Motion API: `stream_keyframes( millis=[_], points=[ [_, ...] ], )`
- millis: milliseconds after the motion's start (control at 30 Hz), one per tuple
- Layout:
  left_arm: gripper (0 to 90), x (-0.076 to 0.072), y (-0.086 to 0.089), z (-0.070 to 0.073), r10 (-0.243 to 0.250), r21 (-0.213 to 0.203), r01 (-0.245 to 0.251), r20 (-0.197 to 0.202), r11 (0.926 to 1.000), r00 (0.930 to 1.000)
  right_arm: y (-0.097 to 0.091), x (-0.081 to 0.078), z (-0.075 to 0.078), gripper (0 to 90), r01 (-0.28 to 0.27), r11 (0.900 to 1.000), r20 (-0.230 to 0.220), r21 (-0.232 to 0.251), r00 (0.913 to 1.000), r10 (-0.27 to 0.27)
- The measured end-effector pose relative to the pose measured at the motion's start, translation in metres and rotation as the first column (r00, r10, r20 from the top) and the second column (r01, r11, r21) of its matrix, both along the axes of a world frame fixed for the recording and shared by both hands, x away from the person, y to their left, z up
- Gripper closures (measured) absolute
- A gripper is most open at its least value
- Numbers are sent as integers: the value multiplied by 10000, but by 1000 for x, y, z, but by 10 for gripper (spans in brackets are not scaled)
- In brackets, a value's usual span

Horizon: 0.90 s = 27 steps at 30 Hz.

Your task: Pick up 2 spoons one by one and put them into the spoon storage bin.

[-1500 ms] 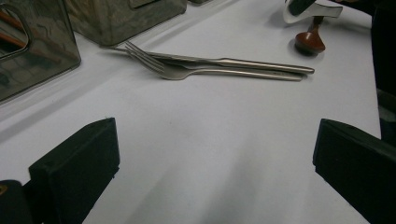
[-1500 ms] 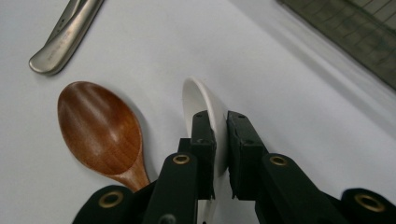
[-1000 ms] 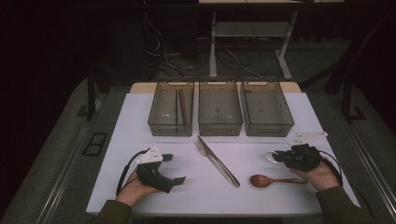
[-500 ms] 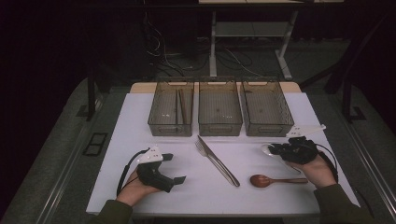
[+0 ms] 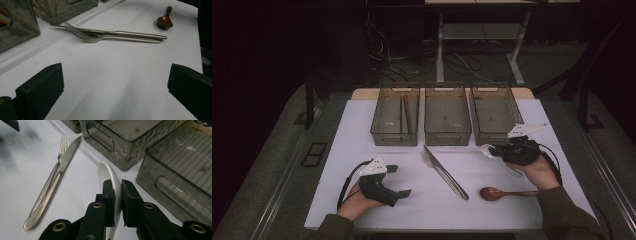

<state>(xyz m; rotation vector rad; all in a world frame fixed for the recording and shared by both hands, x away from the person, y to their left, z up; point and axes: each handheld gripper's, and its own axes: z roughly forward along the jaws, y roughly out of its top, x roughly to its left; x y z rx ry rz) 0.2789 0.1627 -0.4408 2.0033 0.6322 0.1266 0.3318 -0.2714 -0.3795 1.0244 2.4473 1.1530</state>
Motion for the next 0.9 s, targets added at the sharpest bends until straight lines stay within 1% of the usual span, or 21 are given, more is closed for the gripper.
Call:
stream_keyframes(
  millis=[367, 533, 667, 767, 867, 900],
  points=[
    [0, 0, 0, 0, 14, -78, -14, -31, 10000, 10000, 21, 21, 10, 811, -120, 9995, 185, 288, 9998, 114],
    [0, 0, 0, 1, 13, -66, -13, 17, 10000, 10000, 29, 32, 16, 811, -178, 9986, 381, 490, 9991, 159],
    [0, -1, 0, 1, 37, -93, -37, 27, 9999, 10000, 35, 43, 22, 811, -199, 9982, 566, 561, 9983, 167],
    [0, 0, 1, 1, 68, -59, -67, 23, 10000, 10000, 40, 51, 25, 811, -208, 9985, 674, 505, 9976, 174],
    [0, 0, 1, 1, 104, -84, -104, 39, 9999, 9999, 45, 61, 27, 811, -176, 9970, 719, 747, 9973, 122],
    [0, 0, 2, 1, 127, -129, -126, 35, 9998, 9999, 47, 65, 28, 811, -148, 9973, 708, 713, 9974, 97]
  ],
)
